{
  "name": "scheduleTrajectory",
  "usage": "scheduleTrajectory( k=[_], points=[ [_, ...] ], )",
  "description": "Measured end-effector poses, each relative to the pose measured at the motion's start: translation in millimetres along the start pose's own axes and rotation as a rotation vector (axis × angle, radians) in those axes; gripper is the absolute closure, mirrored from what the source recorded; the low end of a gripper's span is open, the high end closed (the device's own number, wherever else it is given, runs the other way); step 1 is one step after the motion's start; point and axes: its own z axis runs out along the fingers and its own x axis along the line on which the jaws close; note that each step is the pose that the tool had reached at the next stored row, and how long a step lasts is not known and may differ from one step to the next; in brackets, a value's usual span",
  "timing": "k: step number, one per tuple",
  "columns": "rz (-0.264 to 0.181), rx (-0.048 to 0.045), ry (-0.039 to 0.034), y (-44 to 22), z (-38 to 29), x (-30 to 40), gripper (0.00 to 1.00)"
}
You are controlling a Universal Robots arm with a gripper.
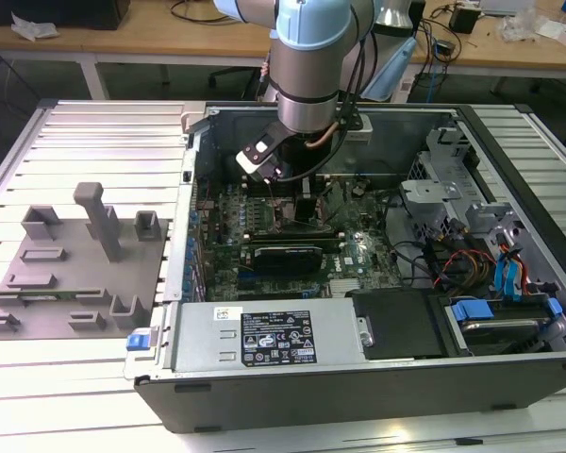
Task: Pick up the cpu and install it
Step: 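Place the cpu into insertion slot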
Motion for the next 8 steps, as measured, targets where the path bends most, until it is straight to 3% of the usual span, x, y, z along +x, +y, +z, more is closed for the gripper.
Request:
scheduleTrajectory(
  k=[5, 8],
  points=[
    [0.0, -0.0006, 0.0007, 0.1, 0.4, 0.1, 0.47],
    [0.0, -0.0001, 0.0002, 0.0, 0.3, 0.0, 0.4]
  ],
)
